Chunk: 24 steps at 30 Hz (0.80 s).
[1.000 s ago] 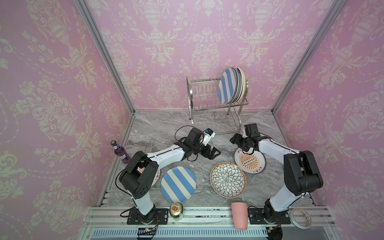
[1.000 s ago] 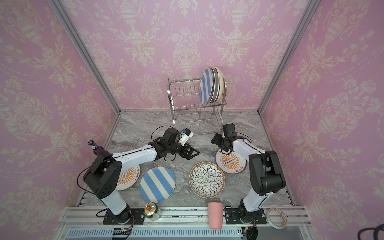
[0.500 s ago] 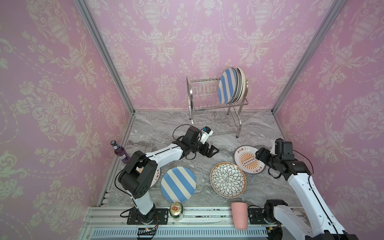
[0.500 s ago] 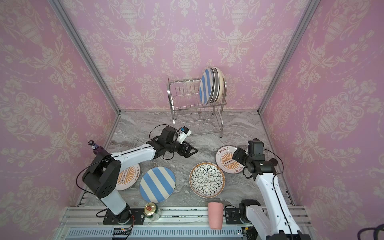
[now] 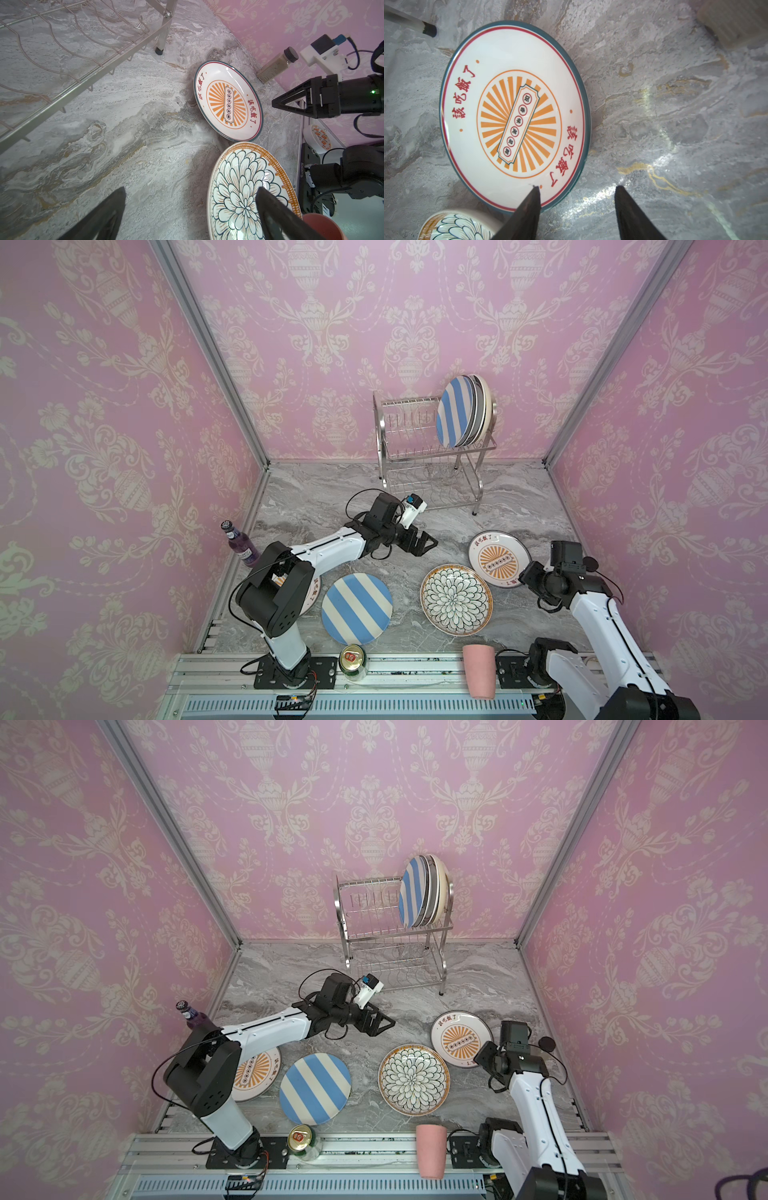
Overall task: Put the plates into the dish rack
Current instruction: 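Push the sunburst plate farther from the robot with the right gripper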
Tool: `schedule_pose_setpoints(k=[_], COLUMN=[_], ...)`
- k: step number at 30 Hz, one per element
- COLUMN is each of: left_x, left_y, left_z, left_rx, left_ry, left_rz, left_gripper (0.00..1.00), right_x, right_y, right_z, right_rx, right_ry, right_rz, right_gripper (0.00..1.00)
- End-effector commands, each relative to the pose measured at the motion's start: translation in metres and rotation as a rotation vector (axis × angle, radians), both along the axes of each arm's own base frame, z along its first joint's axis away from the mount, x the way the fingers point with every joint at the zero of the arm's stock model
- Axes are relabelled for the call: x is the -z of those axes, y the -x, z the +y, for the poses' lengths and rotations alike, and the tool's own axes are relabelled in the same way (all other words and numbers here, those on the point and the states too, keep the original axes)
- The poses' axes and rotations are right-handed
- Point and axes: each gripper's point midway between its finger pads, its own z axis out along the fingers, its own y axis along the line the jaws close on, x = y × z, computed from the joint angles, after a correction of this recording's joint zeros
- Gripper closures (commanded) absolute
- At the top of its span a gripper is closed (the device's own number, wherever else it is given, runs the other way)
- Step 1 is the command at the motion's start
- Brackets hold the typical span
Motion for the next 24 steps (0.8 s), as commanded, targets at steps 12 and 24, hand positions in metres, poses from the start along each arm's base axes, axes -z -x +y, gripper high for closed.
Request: schedule_pose_setpoints(k=[12, 24], left_x=[-0.017, -0.018], left_y=[-0.005, -0.009], left_z=[0.007, 0.009], left_rx=[-0.001, -0.011], left_ry=[0.013, 0.014], left_rz=[-0.048, -0.045], left_gripper=[0.01, 0.01], right_x=[0.015, 0.037], right_y=[-0.026, -0.026], right_z=[-0.004, 0.001], right_rx=[0.069, 0.085], right_ry=[-0.192, -0.305], right_rz=[-0.148, -0.128], right_gripper=[0.55, 0.58])
